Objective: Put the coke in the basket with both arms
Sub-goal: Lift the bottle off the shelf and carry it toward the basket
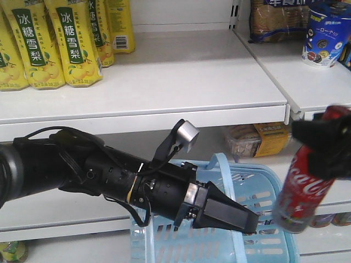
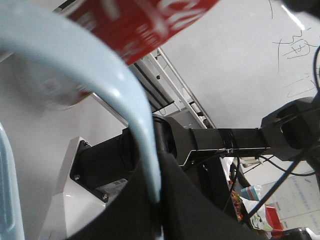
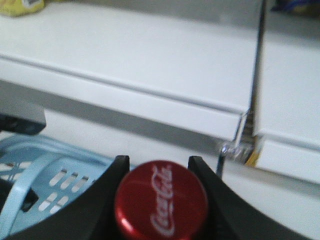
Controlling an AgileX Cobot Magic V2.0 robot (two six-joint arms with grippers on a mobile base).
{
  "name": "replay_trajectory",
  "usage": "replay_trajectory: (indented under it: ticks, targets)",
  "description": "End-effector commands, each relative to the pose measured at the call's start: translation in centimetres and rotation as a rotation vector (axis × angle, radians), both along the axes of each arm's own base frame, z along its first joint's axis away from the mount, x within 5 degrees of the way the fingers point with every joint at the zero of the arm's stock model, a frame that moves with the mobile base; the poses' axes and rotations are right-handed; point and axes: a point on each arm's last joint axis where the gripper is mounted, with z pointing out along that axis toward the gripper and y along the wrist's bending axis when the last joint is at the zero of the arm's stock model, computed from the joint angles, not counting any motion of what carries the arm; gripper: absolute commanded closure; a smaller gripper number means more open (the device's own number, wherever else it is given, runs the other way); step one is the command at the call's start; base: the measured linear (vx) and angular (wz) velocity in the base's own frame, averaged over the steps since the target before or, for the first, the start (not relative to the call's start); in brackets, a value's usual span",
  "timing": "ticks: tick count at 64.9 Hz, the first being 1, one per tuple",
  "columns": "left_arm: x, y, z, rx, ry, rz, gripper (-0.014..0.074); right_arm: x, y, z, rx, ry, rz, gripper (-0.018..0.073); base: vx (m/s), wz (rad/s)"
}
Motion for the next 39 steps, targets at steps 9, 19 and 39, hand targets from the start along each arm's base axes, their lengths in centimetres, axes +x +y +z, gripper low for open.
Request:
replay_trajectory:
  ticks: [9, 19, 39]
  targets:
    - [-1.8, 0.5, 3.9, -0.198, 0.017, -0.138, 0.0601, 1.6, 0.7, -3.5, 0.124, -0.087, -0.019, 0.0564, 0.0, 0.0]
    - [-1.8, 0.5, 3.9, -0.198, 0.017, -0.138, 0.0601, 2.2, 1.1, -5.9, 0.133, -0.02, -0.007, 0.0564, 0.0, 0.0]
    - [-1.8, 0.5, 3.9, -0.198, 0.017, -0.138, 0.0601, 4.2, 2.0, -8.7, 0.079, 0.089, 0.034, 0.0562, 0.0, 0.0]
